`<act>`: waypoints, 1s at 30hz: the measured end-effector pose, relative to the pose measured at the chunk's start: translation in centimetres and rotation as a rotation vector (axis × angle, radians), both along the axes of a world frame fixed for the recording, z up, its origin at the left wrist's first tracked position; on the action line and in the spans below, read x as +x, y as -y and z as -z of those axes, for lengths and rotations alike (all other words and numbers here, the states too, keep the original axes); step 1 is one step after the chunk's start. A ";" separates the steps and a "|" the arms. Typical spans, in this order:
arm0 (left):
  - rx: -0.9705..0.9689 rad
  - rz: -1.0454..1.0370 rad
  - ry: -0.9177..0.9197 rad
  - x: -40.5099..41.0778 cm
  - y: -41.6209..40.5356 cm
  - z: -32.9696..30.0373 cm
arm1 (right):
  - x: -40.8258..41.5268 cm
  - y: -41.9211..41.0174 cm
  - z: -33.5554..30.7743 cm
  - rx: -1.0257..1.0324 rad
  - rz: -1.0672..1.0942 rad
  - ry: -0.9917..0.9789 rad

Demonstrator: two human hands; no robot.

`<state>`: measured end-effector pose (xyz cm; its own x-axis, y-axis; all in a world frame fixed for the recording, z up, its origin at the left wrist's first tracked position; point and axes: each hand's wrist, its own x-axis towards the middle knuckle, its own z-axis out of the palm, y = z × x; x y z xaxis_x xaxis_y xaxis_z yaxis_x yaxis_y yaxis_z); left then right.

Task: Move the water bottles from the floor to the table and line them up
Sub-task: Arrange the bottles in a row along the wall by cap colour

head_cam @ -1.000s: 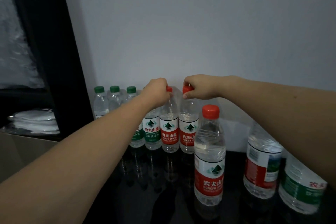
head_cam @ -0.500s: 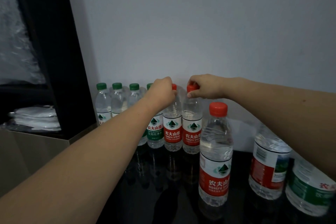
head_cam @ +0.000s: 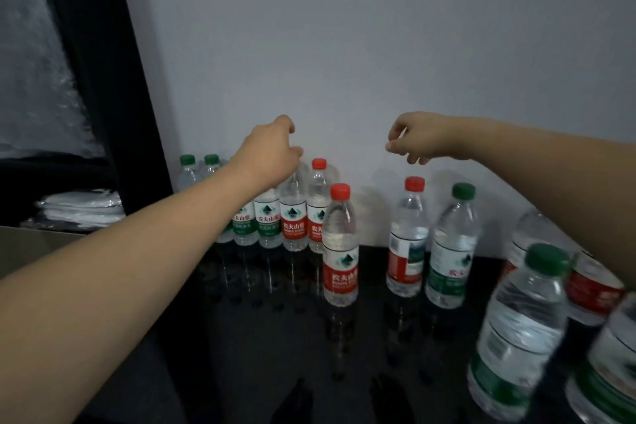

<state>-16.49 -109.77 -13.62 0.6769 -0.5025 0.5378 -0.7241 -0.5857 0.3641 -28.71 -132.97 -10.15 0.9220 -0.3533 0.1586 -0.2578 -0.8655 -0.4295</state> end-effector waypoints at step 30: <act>0.205 0.103 0.036 -3.9 5.7 5.2 | 0.5 1.9 4.7 -0.388 0.094 -0.352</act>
